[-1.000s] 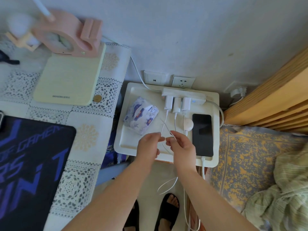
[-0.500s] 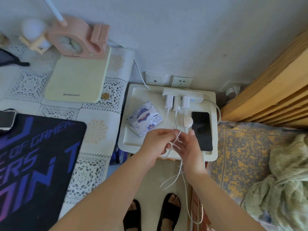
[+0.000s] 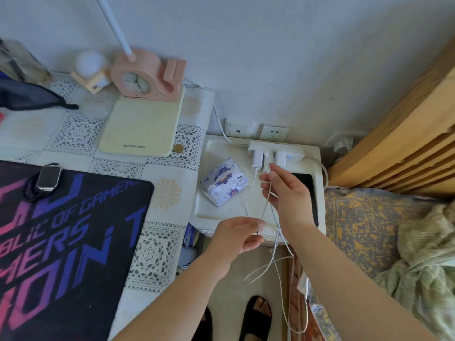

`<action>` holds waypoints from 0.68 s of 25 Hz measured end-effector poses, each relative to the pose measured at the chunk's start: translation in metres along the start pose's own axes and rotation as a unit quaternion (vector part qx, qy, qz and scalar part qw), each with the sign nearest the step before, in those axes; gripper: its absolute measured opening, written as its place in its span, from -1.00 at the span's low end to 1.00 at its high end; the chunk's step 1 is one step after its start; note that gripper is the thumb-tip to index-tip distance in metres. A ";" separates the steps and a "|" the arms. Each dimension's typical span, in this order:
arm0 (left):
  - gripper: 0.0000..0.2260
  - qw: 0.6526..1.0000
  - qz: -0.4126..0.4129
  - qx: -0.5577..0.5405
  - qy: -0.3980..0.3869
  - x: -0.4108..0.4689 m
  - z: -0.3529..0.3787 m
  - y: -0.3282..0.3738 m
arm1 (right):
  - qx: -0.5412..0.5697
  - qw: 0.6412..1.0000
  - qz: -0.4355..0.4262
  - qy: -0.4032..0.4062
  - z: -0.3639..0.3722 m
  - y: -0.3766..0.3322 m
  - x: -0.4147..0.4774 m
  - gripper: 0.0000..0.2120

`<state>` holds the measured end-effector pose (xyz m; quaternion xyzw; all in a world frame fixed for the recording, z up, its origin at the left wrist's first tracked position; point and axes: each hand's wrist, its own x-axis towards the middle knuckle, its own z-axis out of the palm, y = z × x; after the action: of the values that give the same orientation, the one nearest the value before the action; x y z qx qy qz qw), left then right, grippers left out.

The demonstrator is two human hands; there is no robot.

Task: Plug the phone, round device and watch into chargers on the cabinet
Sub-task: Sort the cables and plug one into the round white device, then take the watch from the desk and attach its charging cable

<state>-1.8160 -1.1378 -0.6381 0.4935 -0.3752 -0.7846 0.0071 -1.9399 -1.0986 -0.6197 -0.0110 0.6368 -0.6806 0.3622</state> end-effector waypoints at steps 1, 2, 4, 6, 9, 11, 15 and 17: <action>-0.91 1.000 0.002 0.010 0.000 0.000 -0.002 -0.002 | 0.019 1.000 -0.002 0.012 0.002 -0.002 0.000 -0.81; -0.92 1.000 0.003 0.017 0.001 -0.001 -0.004 -0.003 | 0.038 0.999 -0.005 0.023 0.003 -0.005 -0.001 -0.82; -0.92 0.999 0.007 0.030 0.008 -0.003 -0.007 -0.007 | 0.066 0.997 -0.015 0.037 0.007 -0.010 -0.005 -0.83; -0.93 0.999 0.007 0.033 0.014 -0.006 -0.009 -0.013 | 0.088 0.995 -0.023 0.046 0.011 -0.016 -0.011 -0.85; -0.89 1.000 0.010 0.005 0.016 -0.010 -0.010 -0.014 | 0.089 0.994 -0.038 0.044 0.016 -0.023 -0.022 -0.86; -0.87 1.000 0.014 0.014 0.011 -0.015 -0.009 -0.010 | 0.080 0.995 -0.043 0.043 0.019 -0.027 -0.028 -0.86; -0.83 0.991 0.100 0.085 0.033 -0.024 -0.019 0.024 | 0.049 0.997 -0.047 0.045 0.026 -0.029 -0.037 -0.85; -0.84 0.976 0.171 0.111 0.073 -0.026 -0.036 0.052 | 0.039 0.997 -0.047 0.043 0.035 -0.028 -0.040 -0.86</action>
<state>-1.7932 -1.1861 -0.5955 0.4760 -0.5372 -0.6869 0.1139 -1.9069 -1.1107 -0.5704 0.0030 0.6234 -0.7212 0.3022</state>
